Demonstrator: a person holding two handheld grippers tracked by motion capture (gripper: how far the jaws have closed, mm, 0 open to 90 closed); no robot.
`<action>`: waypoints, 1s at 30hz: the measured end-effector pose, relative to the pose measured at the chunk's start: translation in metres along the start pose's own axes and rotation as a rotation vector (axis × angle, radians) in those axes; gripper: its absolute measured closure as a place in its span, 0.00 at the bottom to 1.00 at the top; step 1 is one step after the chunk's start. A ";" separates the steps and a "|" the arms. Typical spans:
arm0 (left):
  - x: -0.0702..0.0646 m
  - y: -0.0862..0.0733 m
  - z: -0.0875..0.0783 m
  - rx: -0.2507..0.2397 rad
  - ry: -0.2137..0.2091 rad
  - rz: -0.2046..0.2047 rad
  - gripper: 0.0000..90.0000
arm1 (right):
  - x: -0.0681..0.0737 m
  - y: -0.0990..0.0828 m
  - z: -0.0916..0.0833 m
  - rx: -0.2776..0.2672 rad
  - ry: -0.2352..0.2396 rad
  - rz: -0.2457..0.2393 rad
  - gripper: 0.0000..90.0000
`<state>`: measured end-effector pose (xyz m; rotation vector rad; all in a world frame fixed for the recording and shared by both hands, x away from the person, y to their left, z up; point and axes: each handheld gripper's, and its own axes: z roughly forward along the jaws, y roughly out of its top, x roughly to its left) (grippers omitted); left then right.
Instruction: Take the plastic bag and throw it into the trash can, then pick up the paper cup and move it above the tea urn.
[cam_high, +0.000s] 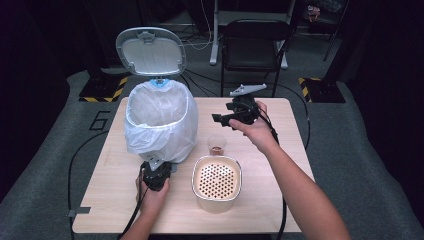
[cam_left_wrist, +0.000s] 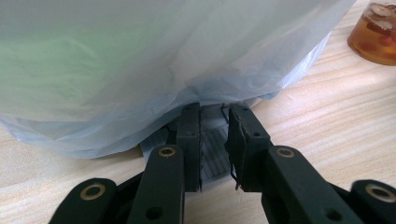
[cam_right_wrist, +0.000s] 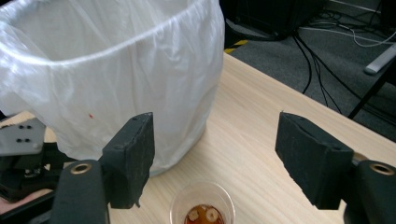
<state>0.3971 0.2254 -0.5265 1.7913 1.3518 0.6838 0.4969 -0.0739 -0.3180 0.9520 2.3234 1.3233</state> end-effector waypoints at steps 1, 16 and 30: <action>0.000 0.000 0.000 0.000 0.000 0.000 0.83 | -0.001 -0.003 0.001 0.005 -0.002 0.001 0.30; 0.000 0.000 0.000 0.000 0.000 0.002 0.83 | -0.016 -0.050 0.017 0.050 0.005 0.010 0.16; 0.000 0.000 0.000 0.001 0.000 0.001 0.83 | -0.021 -0.073 0.033 0.091 -0.013 -0.006 0.14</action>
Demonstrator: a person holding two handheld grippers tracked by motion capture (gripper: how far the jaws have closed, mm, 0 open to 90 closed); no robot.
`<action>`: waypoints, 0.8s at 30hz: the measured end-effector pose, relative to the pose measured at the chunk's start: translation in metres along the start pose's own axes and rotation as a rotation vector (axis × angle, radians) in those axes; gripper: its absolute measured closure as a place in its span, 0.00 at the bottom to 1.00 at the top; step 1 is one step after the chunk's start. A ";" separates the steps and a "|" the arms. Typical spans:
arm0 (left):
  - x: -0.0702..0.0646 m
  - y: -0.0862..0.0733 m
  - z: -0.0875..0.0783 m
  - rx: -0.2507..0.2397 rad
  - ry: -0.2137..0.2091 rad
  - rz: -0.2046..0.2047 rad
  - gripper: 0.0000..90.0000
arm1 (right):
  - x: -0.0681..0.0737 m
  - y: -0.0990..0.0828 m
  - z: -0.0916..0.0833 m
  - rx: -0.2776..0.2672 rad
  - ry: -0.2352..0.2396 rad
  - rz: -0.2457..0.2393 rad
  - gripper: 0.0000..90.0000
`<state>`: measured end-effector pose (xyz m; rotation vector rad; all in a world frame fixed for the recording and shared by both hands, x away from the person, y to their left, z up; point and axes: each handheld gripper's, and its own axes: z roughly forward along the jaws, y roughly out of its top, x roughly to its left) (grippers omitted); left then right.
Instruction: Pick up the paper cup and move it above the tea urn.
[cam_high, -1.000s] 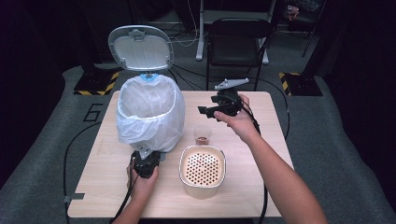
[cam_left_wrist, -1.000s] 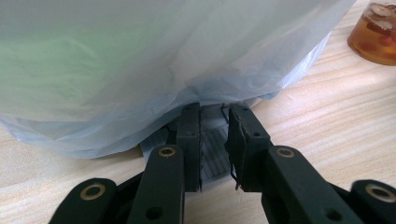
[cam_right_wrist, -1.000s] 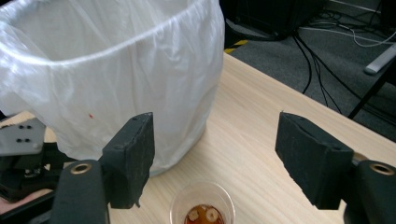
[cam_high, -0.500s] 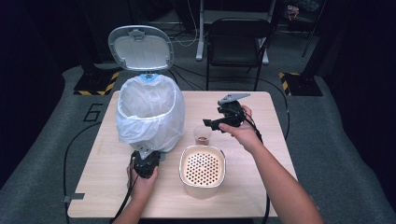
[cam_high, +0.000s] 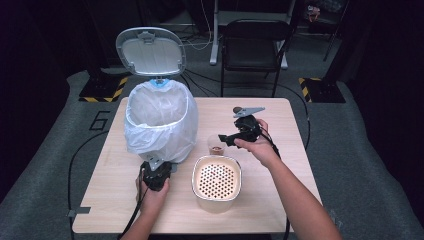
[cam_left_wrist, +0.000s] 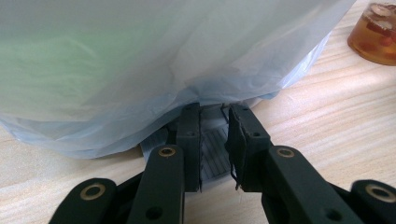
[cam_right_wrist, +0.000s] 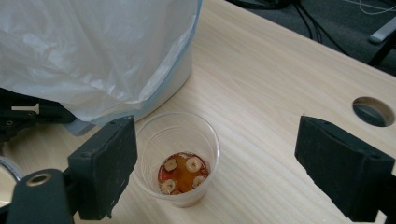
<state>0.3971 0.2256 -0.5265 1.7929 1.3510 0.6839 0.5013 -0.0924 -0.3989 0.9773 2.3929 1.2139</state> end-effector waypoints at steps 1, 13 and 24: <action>0.000 0.000 0.000 0.000 0.000 0.000 0.83 | 0.000 0.000 0.000 0.000 0.000 0.000 0.14; -0.001 0.000 0.001 -0.008 0.000 -0.018 0.83 | 0.010 -0.012 0.034 0.046 0.077 -0.042 0.15; -0.001 -0.001 0.001 -0.009 0.001 -0.026 0.83 | 0.011 -0.015 0.041 0.049 0.104 -0.023 0.16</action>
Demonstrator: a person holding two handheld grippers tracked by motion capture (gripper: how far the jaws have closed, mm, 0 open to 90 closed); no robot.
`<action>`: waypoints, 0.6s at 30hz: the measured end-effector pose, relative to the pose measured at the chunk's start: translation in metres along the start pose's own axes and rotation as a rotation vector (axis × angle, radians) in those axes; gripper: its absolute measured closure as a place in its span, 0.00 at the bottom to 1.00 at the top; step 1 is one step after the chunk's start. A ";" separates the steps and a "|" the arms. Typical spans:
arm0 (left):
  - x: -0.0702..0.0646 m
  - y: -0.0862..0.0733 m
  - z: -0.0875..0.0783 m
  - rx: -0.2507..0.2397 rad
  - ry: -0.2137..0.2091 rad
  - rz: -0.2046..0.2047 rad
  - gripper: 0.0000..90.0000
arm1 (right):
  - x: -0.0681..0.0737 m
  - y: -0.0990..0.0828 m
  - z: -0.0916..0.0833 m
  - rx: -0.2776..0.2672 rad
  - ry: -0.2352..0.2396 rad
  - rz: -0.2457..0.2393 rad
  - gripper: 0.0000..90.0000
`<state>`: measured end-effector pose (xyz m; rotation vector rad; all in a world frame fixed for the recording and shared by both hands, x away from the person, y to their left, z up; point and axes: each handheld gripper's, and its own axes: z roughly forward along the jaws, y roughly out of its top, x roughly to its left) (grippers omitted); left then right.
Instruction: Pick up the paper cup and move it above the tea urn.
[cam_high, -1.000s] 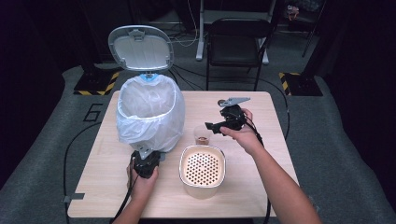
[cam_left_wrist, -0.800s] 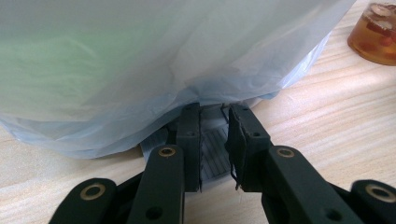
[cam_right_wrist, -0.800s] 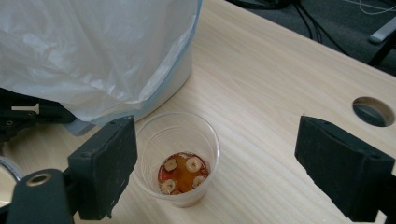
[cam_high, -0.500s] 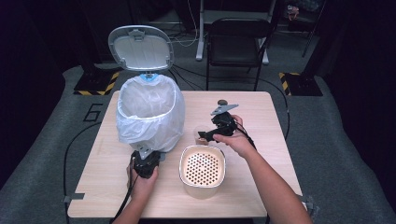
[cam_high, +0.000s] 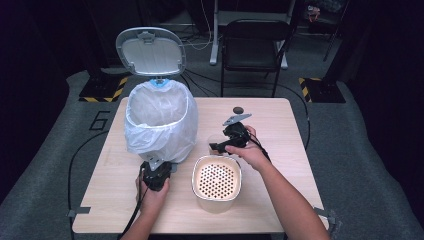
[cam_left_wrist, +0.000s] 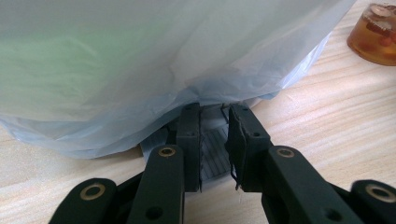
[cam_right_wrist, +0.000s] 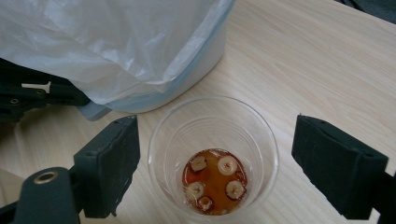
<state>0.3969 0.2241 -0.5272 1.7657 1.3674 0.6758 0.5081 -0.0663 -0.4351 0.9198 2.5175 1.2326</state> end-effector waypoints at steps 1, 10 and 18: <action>0.001 0.000 0.000 0.001 0.001 0.015 0.83 | 0.001 0.000 0.000 0.000 0.003 0.002 0.16; 0.000 0.000 0.000 -0.001 -0.002 -0.007 0.83 | -0.004 0.002 -0.002 -0.007 -0.042 0.018 0.49; 0.001 0.000 0.000 0.003 -0.001 0.023 0.83 | -0.011 0.001 -0.005 0.019 -0.063 0.065 0.70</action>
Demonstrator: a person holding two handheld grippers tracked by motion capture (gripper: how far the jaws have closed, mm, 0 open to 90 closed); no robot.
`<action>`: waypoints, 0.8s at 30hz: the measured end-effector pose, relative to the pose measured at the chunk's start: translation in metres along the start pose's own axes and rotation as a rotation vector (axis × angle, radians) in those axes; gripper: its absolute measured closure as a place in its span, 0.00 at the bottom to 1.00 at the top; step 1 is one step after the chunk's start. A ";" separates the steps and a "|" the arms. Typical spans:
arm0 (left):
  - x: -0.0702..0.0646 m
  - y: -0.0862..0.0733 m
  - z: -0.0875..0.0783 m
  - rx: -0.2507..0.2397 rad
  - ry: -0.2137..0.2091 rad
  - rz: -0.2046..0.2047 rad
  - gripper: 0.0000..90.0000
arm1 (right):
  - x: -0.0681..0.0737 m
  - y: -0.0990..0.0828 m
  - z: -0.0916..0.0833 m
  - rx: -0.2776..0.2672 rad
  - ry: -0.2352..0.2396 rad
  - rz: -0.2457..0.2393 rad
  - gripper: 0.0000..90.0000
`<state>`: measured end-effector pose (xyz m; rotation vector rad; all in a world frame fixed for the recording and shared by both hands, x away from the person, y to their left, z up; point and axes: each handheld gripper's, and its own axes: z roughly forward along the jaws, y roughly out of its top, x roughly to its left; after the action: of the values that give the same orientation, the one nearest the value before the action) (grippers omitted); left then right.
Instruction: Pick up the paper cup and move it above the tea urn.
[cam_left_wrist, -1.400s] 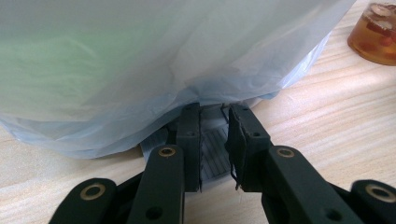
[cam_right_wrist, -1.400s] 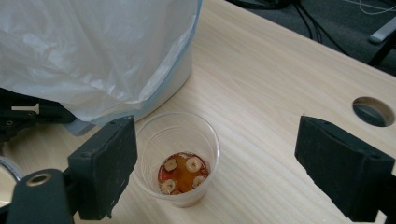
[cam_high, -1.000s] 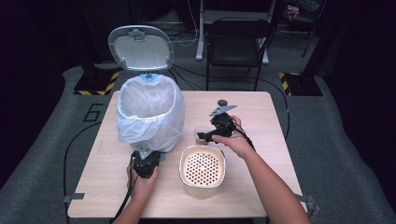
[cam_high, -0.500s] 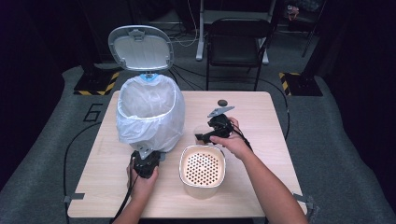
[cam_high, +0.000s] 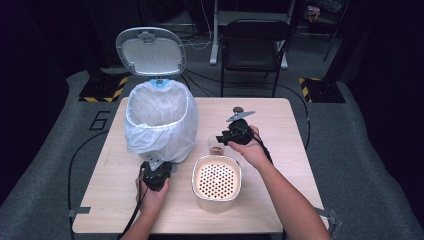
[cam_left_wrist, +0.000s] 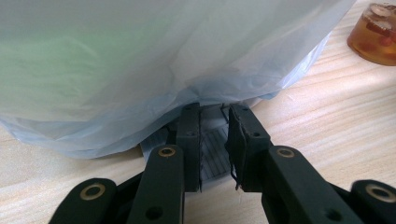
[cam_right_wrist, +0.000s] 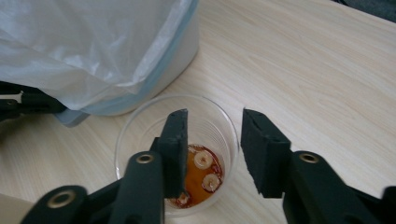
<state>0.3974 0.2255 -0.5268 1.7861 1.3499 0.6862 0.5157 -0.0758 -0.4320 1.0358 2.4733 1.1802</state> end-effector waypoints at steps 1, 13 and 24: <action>0.000 0.000 0.000 0.000 0.000 0.000 0.83 | 0.000 0.000 0.001 0.005 -0.005 0.003 0.72; 0.000 0.000 0.000 -0.002 0.000 -0.002 0.83 | -0.001 -0.001 0.003 0.019 -0.054 -0.001 0.92; 0.000 0.000 0.000 0.000 0.000 0.002 0.83 | -0.004 -0.001 0.002 0.038 -0.044 0.009 0.97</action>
<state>0.3974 0.2256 -0.5267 1.7876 1.3489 0.6873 0.5193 -0.0780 -0.4350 1.0725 2.4689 1.1053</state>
